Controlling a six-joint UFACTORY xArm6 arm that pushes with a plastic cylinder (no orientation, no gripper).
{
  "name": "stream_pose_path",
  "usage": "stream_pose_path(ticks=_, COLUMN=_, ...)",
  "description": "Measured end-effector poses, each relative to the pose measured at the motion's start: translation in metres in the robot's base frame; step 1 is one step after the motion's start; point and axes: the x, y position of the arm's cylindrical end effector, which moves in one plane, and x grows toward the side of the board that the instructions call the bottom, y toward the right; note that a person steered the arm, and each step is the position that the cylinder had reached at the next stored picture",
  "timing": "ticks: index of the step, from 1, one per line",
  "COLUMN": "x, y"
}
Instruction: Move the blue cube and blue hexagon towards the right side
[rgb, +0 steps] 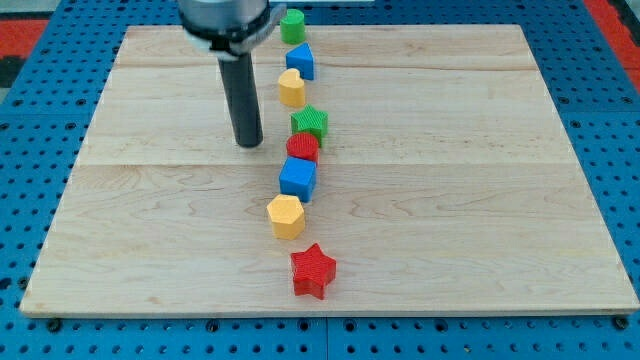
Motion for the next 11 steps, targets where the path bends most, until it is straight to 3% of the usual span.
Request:
stream_pose_path(ticks=1, x=0.029, y=0.006)
stream_pose_path(ticks=4, x=0.054, y=0.007)
stream_pose_path(ticks=8, x=0.039, y=0.054)
stream_pose_path(ticks=9, x=0.039, y=0.017)
stream_pose_path(ticks=10, x=0.069, y=-0.007)
stream_pose_path(ticks=11, x=0.097, y=0.008)
